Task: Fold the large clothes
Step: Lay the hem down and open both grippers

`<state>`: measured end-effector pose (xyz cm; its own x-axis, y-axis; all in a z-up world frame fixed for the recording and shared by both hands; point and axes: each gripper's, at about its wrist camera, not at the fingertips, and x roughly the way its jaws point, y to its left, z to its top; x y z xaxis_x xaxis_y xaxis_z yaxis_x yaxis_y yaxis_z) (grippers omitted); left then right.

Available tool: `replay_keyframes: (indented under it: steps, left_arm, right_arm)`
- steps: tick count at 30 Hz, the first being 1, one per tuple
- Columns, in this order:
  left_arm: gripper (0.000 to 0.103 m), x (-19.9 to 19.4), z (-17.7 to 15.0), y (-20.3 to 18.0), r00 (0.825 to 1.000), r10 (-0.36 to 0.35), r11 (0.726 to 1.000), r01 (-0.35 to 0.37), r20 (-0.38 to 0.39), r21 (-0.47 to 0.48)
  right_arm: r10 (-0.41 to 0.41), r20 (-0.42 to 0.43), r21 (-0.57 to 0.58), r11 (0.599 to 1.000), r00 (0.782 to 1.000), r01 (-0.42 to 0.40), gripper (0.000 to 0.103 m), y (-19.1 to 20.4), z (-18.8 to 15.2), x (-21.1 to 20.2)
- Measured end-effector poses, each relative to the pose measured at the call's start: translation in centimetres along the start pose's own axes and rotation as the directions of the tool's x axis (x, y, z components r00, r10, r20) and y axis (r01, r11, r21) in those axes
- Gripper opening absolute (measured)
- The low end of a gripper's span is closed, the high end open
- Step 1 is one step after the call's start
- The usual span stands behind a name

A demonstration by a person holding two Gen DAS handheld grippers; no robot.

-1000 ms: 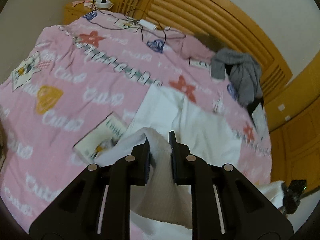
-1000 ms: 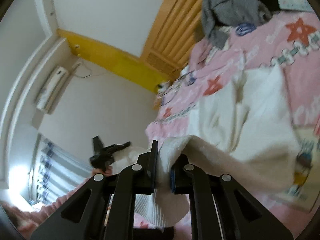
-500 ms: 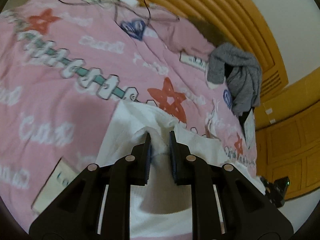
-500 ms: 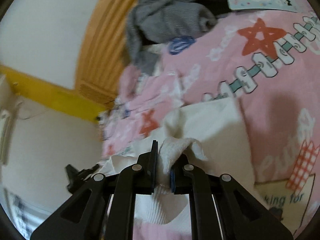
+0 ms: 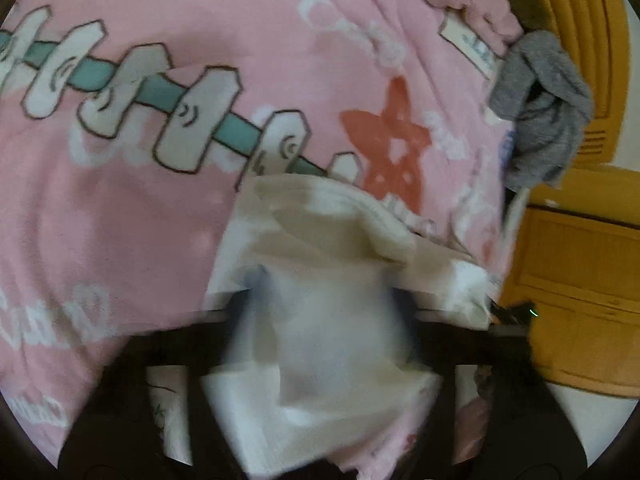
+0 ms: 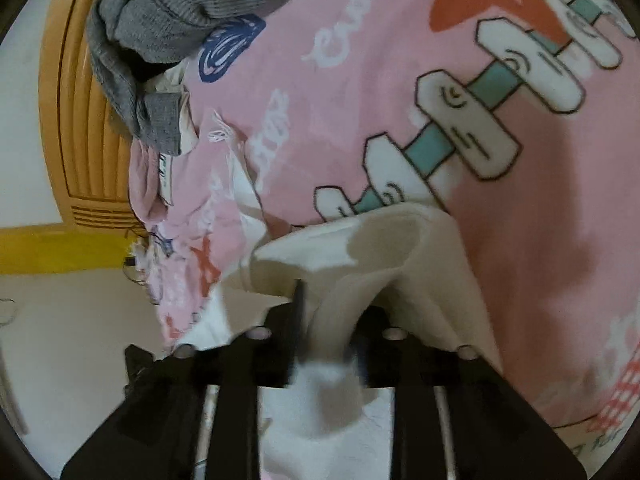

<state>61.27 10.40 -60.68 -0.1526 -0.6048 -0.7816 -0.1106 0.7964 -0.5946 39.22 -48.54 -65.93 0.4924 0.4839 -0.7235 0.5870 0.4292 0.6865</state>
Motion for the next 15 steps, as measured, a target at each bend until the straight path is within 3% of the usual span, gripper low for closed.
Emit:
replay_keyframes:
  steps: [2,4,6,8,10,11,14,15]
  left_arm:
    - [0.097,-1.7,0.4,-0.3,1.0,0.01,1.0,-0.01,0.013,0.028]
    - [0.097,-3.8,0.8,-0.4,0.997,0.029,0.999,-0.031,0.066,0.024]
    - [0.097,-5.9,0.2,-1.1,0.984,0.066,0.996,-0.075,0.165,0.049]
    - [0.097,-6.3,-1.0,-2.1,0.978,0.068,0.991,-0.089,0.196,0.1]
    - [0.097,-5.3,-2.8,-3.5,0.98,0.094,0.973,-0.129,0.178,0.193]
    - [0.097,-3.9,-4.5,-4.6,0.984,0.104,0.951,-0.141,0.143,0.276]
    - [0.097,-0.6,-7.7,-5.6,0.985,0.165,0.908,-0.174,0.057,0.38]
    - [0.097,0.9,-8.8,-5.6,0.982,0.188,0.91,-0.181,0.017,0.373]
  right_arm:
    - [0.016,0.029,-0.007,1.0,0.999,-0.016,0.063,0.7,0.5,-1.0]
    - [0.051,0.086,-0.018,0.999,0.995,-0.05,0.07,1.8,0.9,-2.7]
    - [0.076,0.147,-0.035,0.997,0.986,-0.072,0.071,3.0,0.9,-4.6]
    - [0.081,0.184,-0.088,0.994,0.98,-0.066,0.071,4.5,0.1,-5.8]
    - [0.092,0.155,-0.172,0.983,0.984,-0.065,0.071,6.3,-1.5,-6.0]
    - [0.09,0.136,-0.197,0.978,0.987,-0.062,0.071,6.8,-2.2,-5.8]
    - [0.092,0.047,-0.281,0.957,0.995,-0.075,0.071,8.2,-6.0,-4.4]
    - [0.091,0.01,-0.303,0.949,0.996,-0.084,0.071,8.5,-7.6,-3.8]
